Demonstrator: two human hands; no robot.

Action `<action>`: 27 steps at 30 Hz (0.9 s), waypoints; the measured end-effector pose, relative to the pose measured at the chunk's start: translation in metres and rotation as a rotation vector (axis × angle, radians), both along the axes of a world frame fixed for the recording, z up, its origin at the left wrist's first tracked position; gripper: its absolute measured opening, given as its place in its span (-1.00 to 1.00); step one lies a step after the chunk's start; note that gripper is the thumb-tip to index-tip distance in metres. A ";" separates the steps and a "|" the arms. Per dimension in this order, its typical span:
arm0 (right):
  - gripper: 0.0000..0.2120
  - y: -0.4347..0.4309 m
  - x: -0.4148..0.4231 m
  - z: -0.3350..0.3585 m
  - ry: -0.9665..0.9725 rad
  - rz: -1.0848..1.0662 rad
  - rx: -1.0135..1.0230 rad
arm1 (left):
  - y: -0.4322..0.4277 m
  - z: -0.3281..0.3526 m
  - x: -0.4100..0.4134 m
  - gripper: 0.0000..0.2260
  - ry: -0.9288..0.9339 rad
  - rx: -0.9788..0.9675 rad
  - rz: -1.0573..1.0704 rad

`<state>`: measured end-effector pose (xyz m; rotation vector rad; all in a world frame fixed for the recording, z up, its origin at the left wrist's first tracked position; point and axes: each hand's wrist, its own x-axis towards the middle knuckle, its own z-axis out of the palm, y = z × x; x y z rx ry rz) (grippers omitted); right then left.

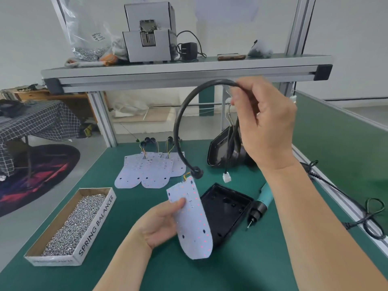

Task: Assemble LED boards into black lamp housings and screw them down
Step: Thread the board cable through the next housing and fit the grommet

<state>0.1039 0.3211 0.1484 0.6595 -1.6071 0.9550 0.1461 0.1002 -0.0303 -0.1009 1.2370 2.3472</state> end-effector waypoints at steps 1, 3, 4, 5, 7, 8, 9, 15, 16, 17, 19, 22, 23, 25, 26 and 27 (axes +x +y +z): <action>-0.85 0.001 -0.001 -0.002 -0.017 -0.006 0.005 | 0.006 0.003 -0.002 -0.73 0.012 -0.040 -0.034; -0.85 0.005 0.000 -0.005 -0.064 0.005 -0.005 | 0.017 0.009 -0.007 -0.72 0.022 -0.108 -0.095; -0.85 0.007 0.001 -0.005 -0.083 0.015 -0.021 | 0.022 0.011 -0.010 -0.72 0.024 -0.134 -0.119; -0.85 0.009 0.002 -0.004 -0.091 0.020 -0.039 | 0.026 0.012 -0.013 -0.73 0.027 -0.157 -0.135; -0.84 0.012 0.005 -0.001 -0.085 0.011 -0.064 | 0.030 0.011 -0.017 -0.75 0.032 -0.177 -0.145; -0.84 0.013 0.006 0.001 -0.083 0.004 -0.066 | 0.031 0.009 -0.019 -0.75 0.032 -0.174 -0.141; -0.84 0.014 0.007 0.003 -0.083 -0.004 -0.066 | 0.031 0.006 -0.020 -0.75 0.031 -0.164 -0.128; -0.85 0.020 0.013 0.013 -0.044 -0.020 -0.119 | 0.027 -0.008 -0.020 -0.50 0.029 -0.078 -0.023; -0.85 0.020 0.014 0.014 -0.040 -0.017 -0.121 | 0.027 -0.009 -0.020 -0.48 0.040 -0.076 -0.028; -0.85 0.020 0.015 0.014 -0.036 -0.011 -0.124 | 0.026 -0.008 -0.020 -0.46 0.048 -0.076 -0.029; -0.86 0.019 0.017 0.015 -0.020 0.003 -0.139 | 0.025 -0.007 -0.019 -0.46 0.056 -0.078 -0.025; -0.86 0.018 0.016 0.015 0.002 0.014 -0.161 | 0.026 -0.005 -0.018 -0.53 0.060 -0.072 -0.009; -0.86 0.018 0.015 0.014 0.001 0.013 -0.165 | 0.027 -0.004 -0.018 -0.57 0.052 -0.062 0.003; -0.86 0.019 0.012 0.009 -0.018 0.011 -0.182 | 0.026 -0.005 -0.016 -0.63 0.037 -0.044 0.025; -0.86 0.021 0.011 0.007 -0.029 0.007 -0.194 | 0.026 -0.005 -0.014 -0.67 0.035 -0.042 0.032; -0.86 0.022 0.009 0.005 -0.038 0.002 -0.206 | 0.025 -0.004 -0.013 -0.73 0.034 -0.042 0.038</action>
